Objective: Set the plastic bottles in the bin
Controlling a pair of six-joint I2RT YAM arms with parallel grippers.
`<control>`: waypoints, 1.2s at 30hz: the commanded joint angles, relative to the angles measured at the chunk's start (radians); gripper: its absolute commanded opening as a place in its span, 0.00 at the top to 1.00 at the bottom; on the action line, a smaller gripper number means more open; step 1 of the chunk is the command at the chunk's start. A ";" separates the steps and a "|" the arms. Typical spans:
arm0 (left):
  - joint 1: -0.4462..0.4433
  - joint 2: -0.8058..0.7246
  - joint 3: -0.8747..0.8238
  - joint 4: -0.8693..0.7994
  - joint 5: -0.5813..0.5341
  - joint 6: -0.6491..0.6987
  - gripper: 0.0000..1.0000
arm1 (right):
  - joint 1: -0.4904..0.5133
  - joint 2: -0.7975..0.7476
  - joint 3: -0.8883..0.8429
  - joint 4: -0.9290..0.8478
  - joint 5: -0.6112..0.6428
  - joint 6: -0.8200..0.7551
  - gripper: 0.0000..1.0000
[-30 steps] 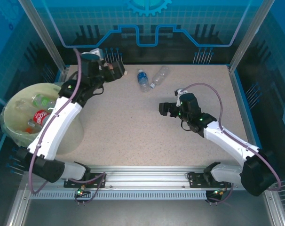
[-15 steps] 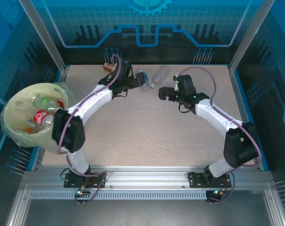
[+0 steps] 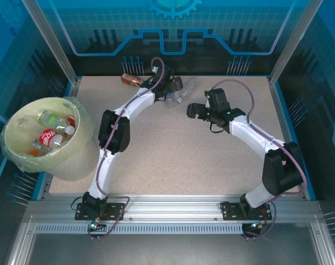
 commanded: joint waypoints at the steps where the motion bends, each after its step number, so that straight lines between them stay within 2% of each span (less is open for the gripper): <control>1: -0.005 0.095 0.141 -0.124 -0.085 0.035 0.01 | -0.008 -0.067 -0.019 -0.035 0.008 0.009 0.00; 4: 0.000 0.147 0.190 -0.154 -0.108 0.026 0.01 | -0.008 -0.101 -0.031 -0.051 0.018 0.010 0.00; 9: 0.014 0.196 0.197 -0.198 -0.054 -0.028 0.03 | -0.009 -0.156 -0.052 -0.080 0.026 0.010 0.00; 19: 0.030 0.243 0.206 -0.210 0.013 -0.070 0.30 | -0.009 -0.266 -0.093 -0.140 0.059 0.001 0.00; 22: 0.030 0.231 0.189 -0.208 0.017 -0.069 0.34 | -0.008 -0.304 -0.125 -0.115 0.060 -0.001 0.00; 29: 0.030 0.085 -0.050 -0.067 0.030 -0.049 0.45 | -0.008 -0.373 -0.191 -0.054 0.016 -0.043 0.00; 36: 0.021 -0.159 -0.381 0.115 0.072 -0.033 0.53 | -0.004 -0.428 -0.259 0.020 -0.046 -0.034 0.00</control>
